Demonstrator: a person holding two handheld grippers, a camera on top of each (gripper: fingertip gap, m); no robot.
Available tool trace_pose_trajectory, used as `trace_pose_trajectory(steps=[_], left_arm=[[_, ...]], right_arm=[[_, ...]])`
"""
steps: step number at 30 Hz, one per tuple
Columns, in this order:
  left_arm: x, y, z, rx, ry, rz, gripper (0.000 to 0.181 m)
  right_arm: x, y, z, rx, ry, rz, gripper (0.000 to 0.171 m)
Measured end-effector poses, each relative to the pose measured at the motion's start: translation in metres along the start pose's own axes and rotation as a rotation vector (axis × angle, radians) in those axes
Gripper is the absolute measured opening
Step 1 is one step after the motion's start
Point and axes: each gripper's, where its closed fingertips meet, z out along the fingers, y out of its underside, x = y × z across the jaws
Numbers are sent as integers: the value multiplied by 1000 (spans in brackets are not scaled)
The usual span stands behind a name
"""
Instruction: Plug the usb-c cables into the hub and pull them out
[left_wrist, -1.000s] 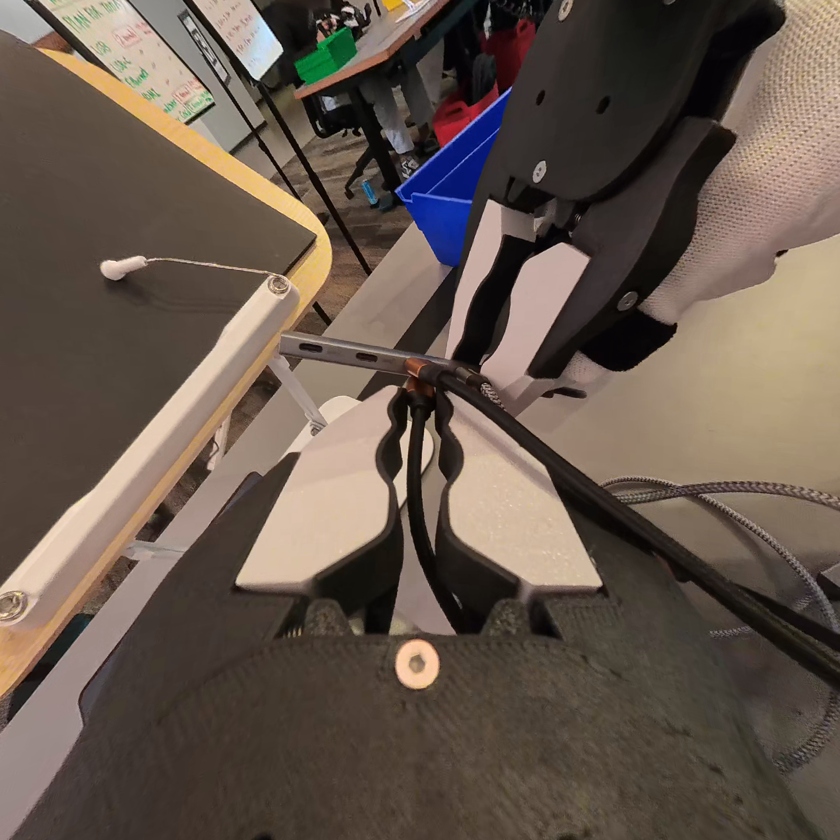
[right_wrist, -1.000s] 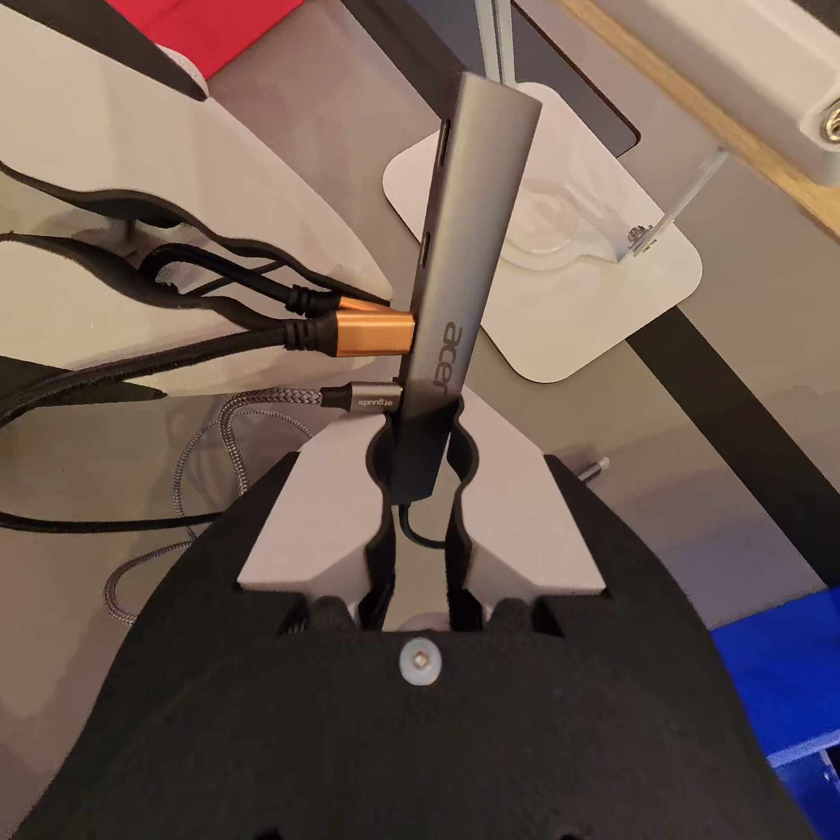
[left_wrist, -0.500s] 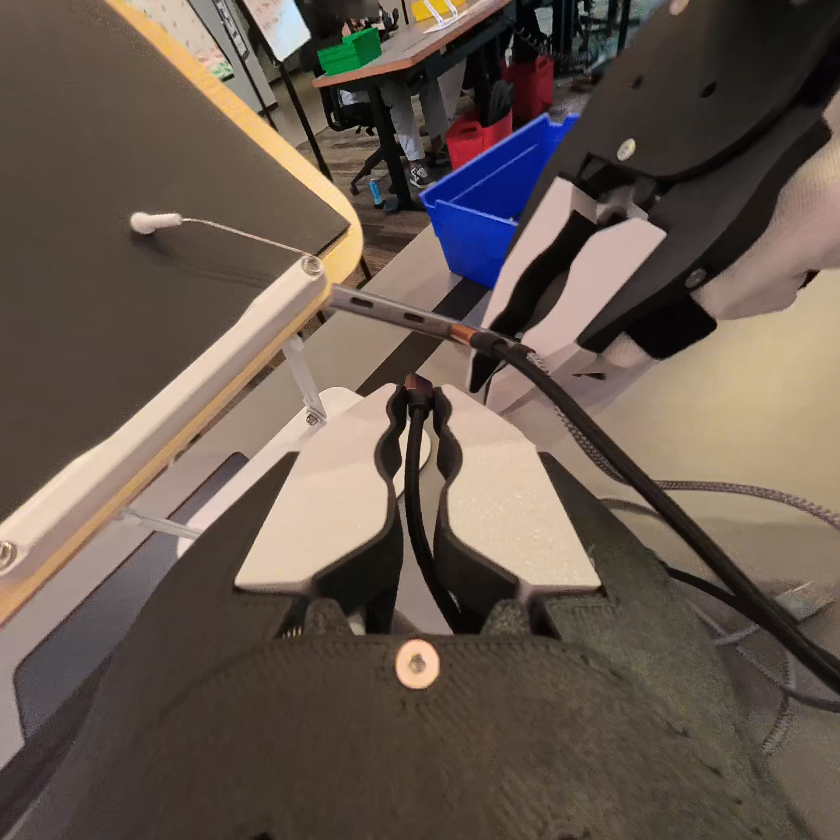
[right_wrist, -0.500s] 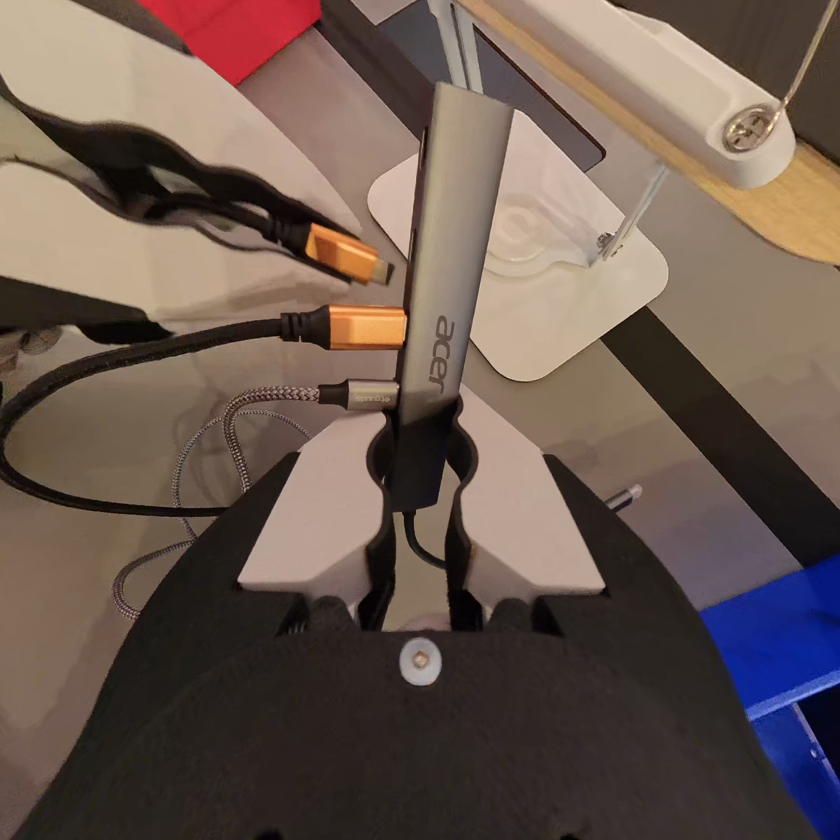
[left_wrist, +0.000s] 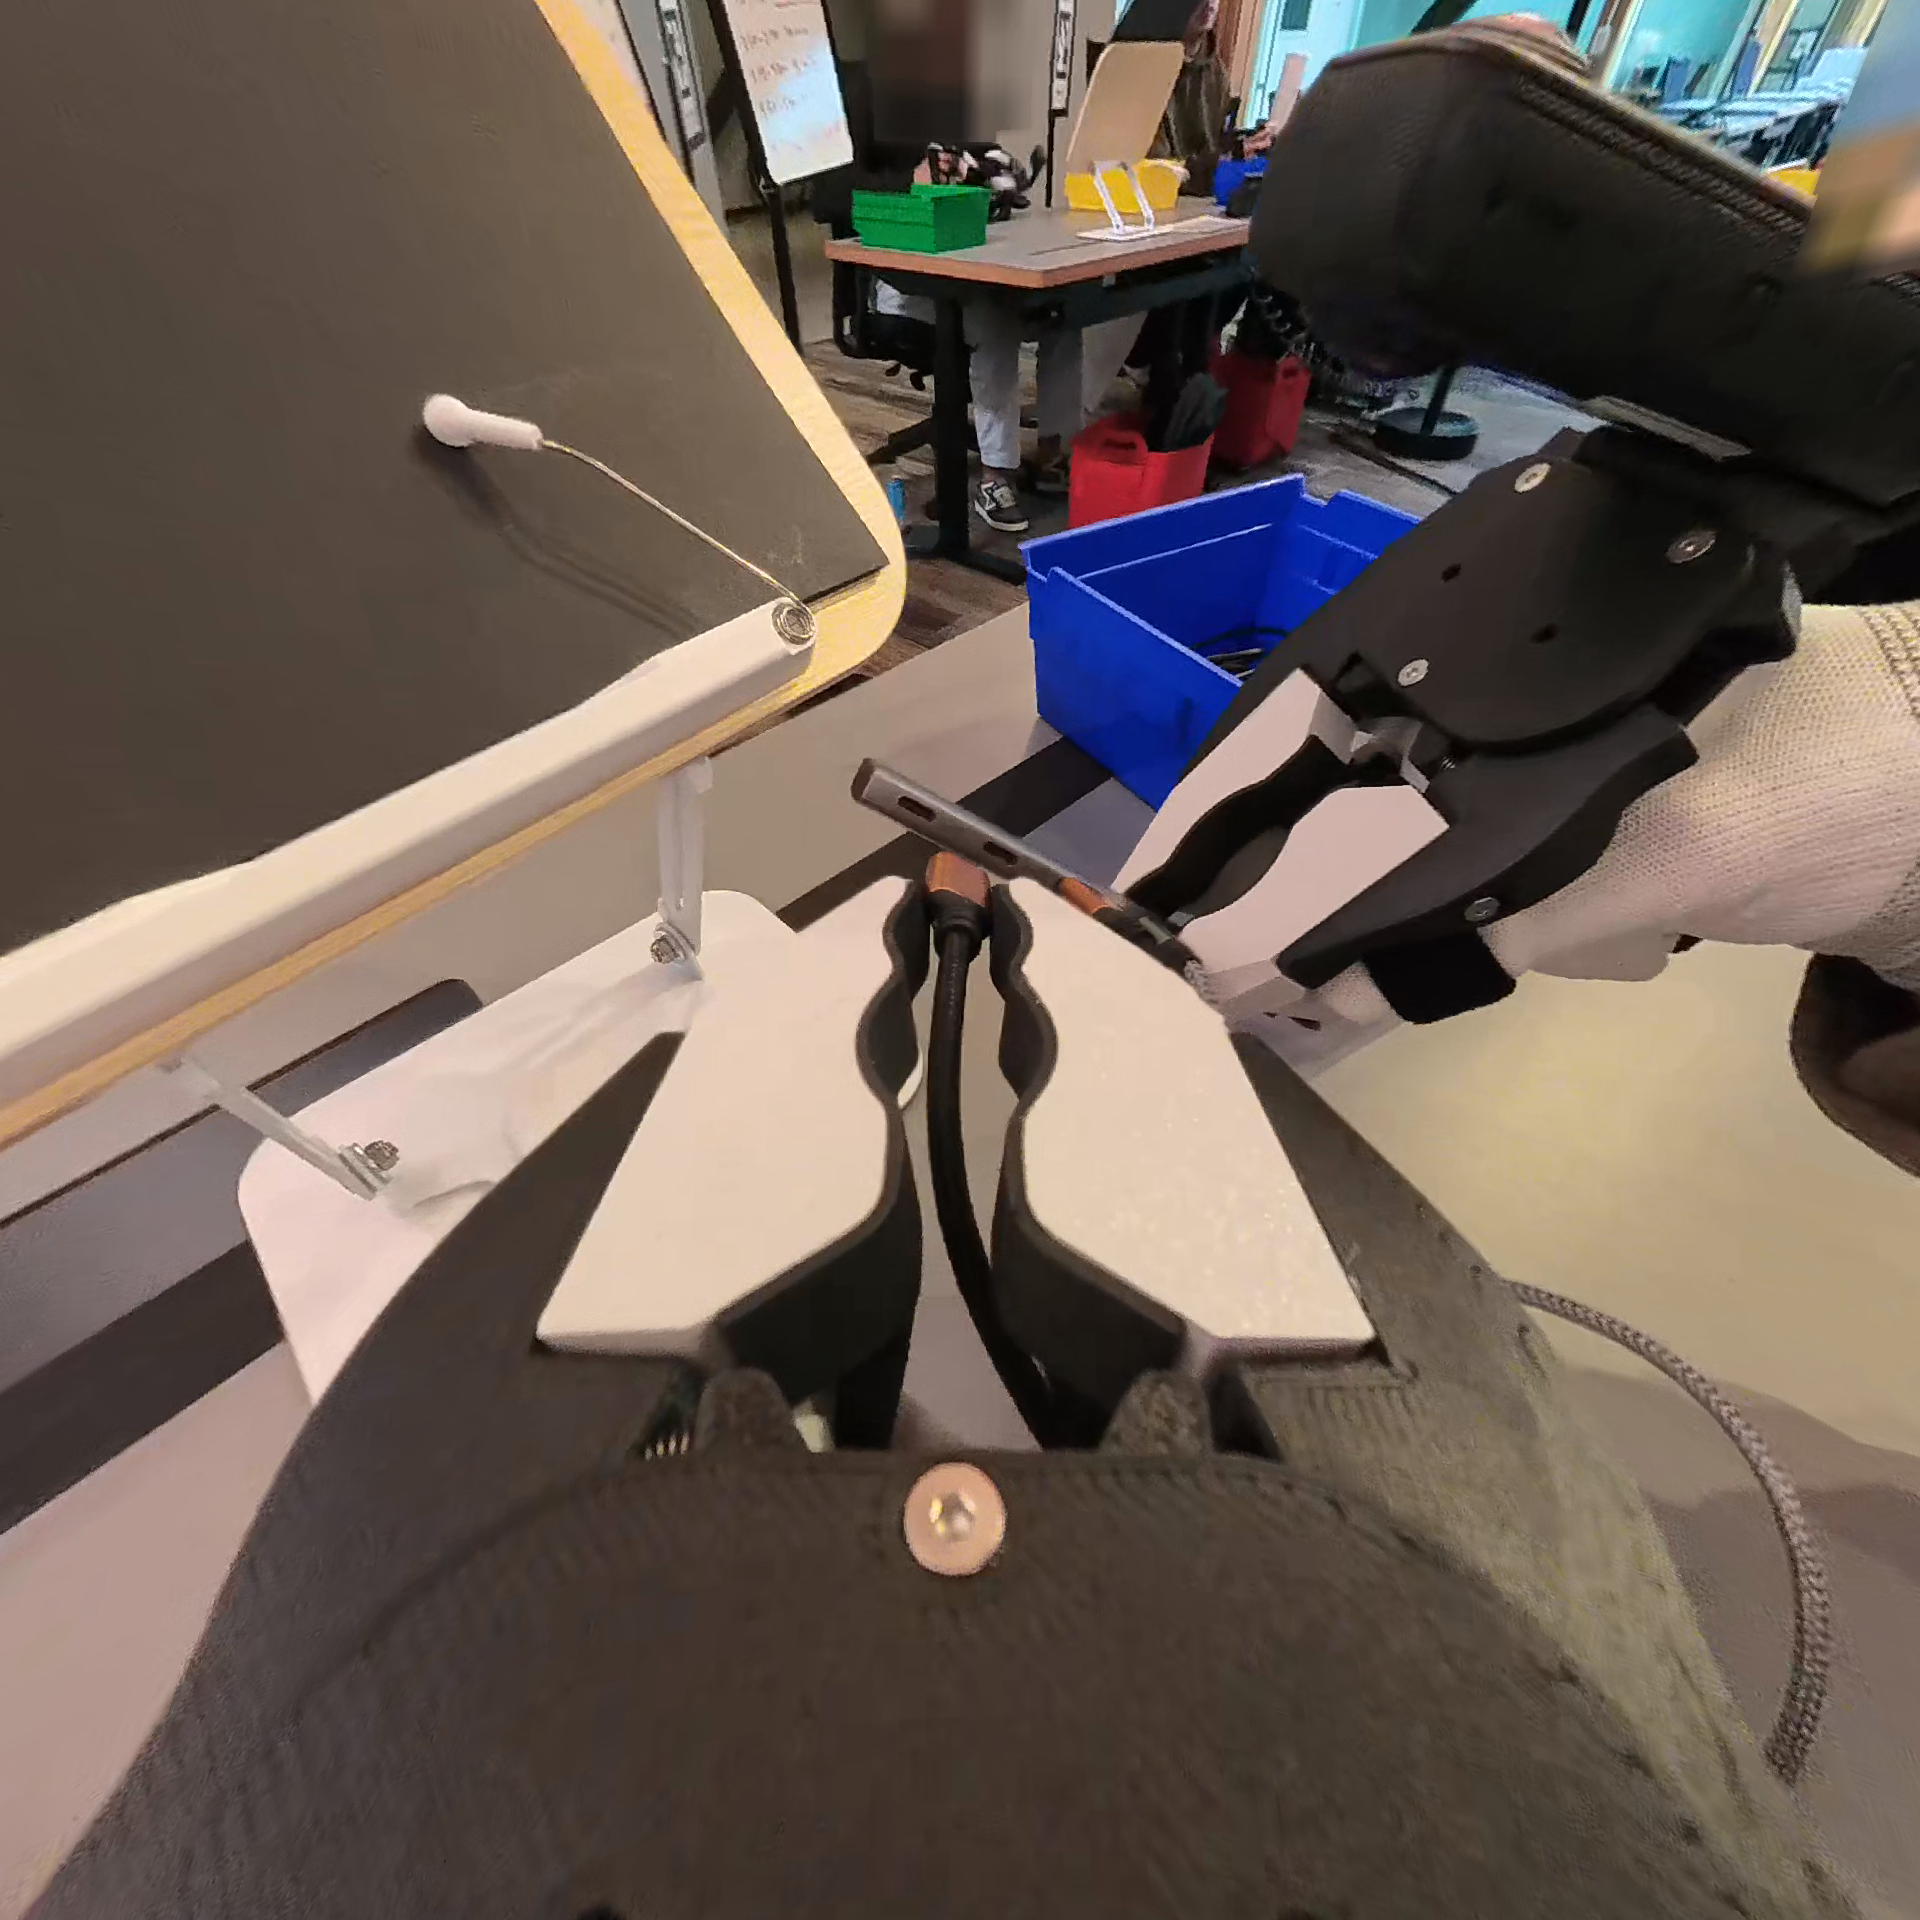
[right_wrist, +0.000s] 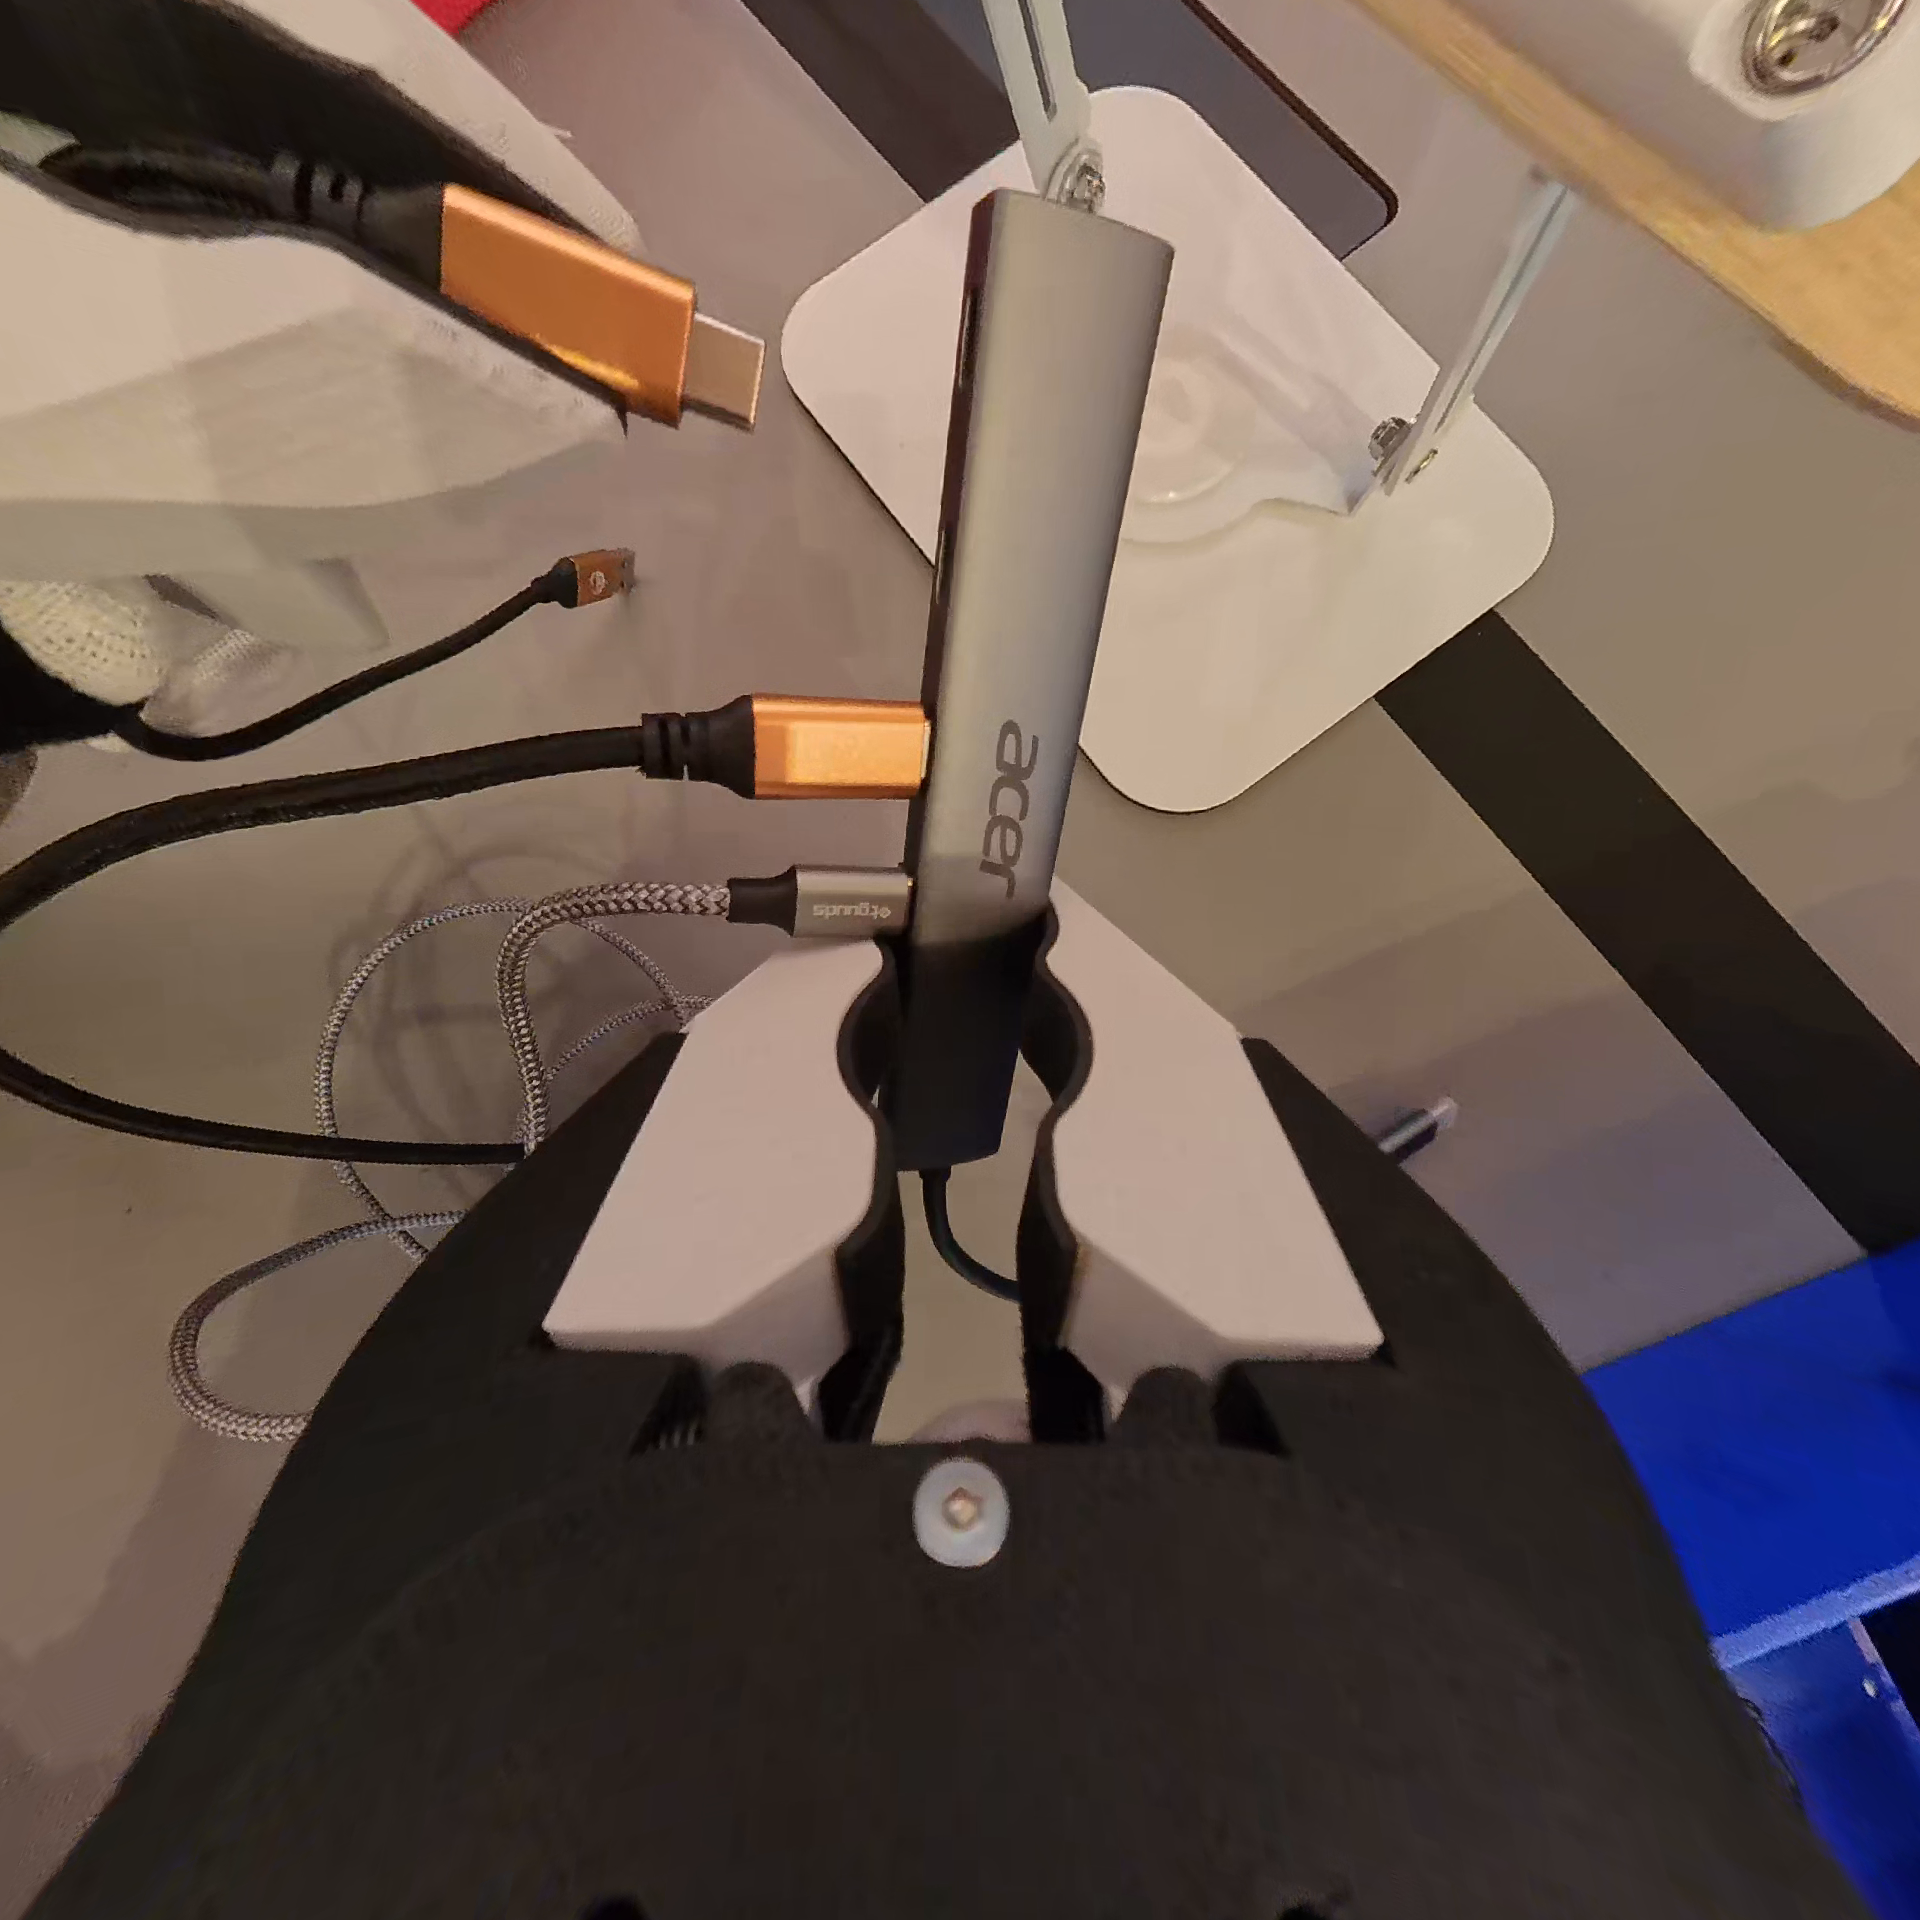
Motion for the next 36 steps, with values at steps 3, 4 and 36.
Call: trace_pose_trajectory(steps=[3, 4, 36], left_arm=[[5, 5, 5, -9, -33, 19, 11], [5, 7, 6, -14, -55, 33, 11], [-5, 31, 20, -25, -193, 99, 12]], right_arm=[[1, 3, 2, -6, -15, 11, 15], [1, 4, 2, -4, -25, 17, 15], [16, 32, 13, -154, -2, 2, 16]])
